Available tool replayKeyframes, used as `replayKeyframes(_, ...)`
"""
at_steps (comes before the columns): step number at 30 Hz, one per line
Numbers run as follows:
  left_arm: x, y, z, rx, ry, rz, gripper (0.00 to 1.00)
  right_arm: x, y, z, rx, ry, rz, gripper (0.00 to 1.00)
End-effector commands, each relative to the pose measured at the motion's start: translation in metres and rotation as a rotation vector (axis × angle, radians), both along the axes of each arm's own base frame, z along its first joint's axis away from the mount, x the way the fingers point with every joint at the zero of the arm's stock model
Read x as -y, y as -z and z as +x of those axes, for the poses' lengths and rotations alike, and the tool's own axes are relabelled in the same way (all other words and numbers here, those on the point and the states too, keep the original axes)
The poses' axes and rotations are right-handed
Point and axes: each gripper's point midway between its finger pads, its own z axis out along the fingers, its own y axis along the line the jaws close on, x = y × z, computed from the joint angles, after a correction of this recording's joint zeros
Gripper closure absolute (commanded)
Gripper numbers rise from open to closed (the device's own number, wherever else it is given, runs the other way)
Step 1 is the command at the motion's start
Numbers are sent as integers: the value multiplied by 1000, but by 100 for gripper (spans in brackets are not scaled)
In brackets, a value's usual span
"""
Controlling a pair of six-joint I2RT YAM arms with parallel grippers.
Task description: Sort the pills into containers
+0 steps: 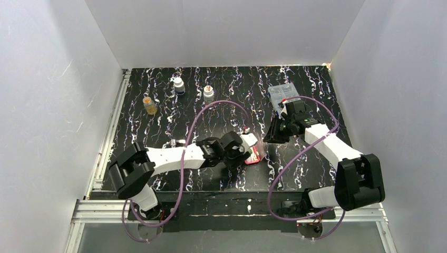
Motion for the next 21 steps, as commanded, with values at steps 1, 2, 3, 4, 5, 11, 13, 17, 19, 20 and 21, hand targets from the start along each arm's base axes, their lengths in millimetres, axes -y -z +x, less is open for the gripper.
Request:
replayKeyframes(1,23,-47,15,65,-44,-338,100,-5,-29,12,107,-15,47,68)
replayKeyframes(2,22,-52,16,74,-52,-388,100,-5,-32,12,114,-12,50,68)
replayKeyframes(3,21,-57,16,83,-52,-442,100,-4,-36,13,125,-10,51,68)
replayKeyframes(4,21,-67,16,99,-47,-507,100,-4,-41,13,135,-7,52,68)
replayKeyframes(5,20,-79,16,123,-45,-577,100,-4,-45,14,145,-2,54,68)
replayKeyframes(11,5,-153,13,227,-27,-931,100,7,-73,22,206,89,32,58)
replayKeyframes(13,-1,-190,8,276,-5,-1037,100,17,-78,28,226,140,-4,51)
replayKeyframes(17,-23,-277,-8,401,46,-1243,100,38,-84,37,223,224,-77,36)
replayKeyframes(19,-39,-317,-19,459,74,-1347,100,47,-81,41,202,254,-121,32)
replayKeyframes(20,-46,-333,-25,478,88,-1389,100,50,-79,43,190,266,-140,30)
replayKeyframes(21,-53,-347,-30,492,100,-1429,100,54,-76,45,172,277,-158,29)
